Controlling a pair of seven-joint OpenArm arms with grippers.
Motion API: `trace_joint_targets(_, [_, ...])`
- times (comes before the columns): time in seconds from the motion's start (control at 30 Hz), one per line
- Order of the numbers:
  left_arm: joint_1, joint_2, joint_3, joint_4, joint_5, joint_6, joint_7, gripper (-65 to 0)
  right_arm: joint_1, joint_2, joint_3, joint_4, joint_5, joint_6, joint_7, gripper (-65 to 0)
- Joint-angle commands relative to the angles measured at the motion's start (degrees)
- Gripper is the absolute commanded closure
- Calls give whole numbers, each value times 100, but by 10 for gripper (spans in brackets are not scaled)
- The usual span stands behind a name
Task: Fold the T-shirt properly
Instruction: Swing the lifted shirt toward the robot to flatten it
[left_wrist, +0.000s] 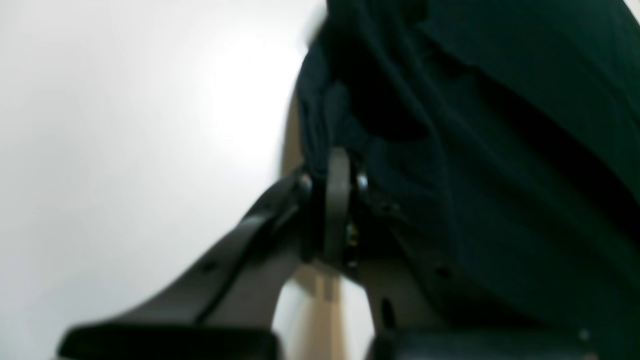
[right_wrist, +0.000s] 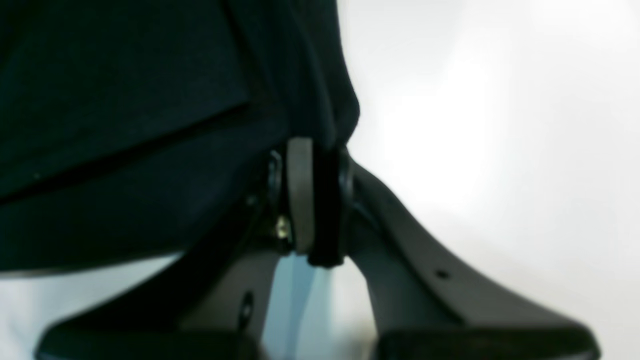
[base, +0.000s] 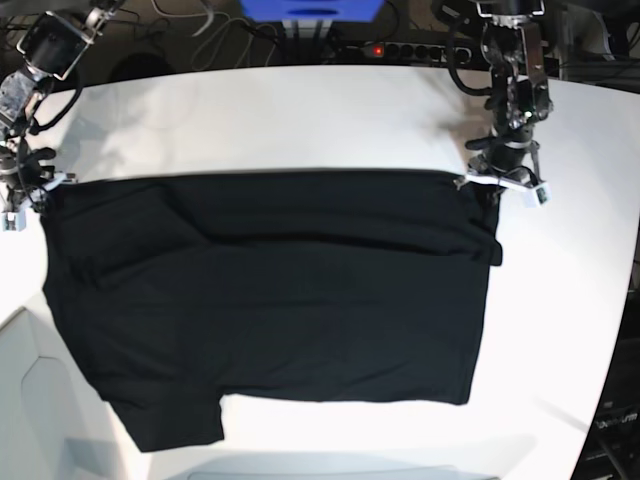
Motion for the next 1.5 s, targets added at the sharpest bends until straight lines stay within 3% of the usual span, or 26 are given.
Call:
trace_joint_targets(0.0, [46, -56, -42, 177, 32, 45, -49, -3, -11, 85, 32, 218, -82, 56, -65, 0])
trace_joint_targets(0.4, [-209, -126, -772, 889, 24, 45, 30, -3, 306, 252, -12, 912, -82, 56, -145, 0])
trace_joint_targets(0.67, [-1140, -82, -1106, 898, 24, 54, 1155, -3, 1730, 674, -619, 921, -91, 56, -1261, 0])
trace_joint_targets(0.83, [-1246, -82, -1115, 907, 24, 62, 1296, -3, 2284, 665, -636, 947, -82, 56, -1753, 0])
trace_joint_targets(0.93, [-1114, -65, -1106, 898, 24, 36, 1296, -3, 2161, 656, -636, 930, -82, 56, -1938, 0])
trace_joint_targets(1.27, [-173, 357, -1106, 960, 24, 18, 1296, -3, 420, 357, -267, 1378, -82, 56, -1903, 0])
trace_joint_targets(1.47, [486, 366, -1062, 1267, 24, 18, 1305, -3, -406, 287, -267, 1827, -82, 56, -1903, 0])
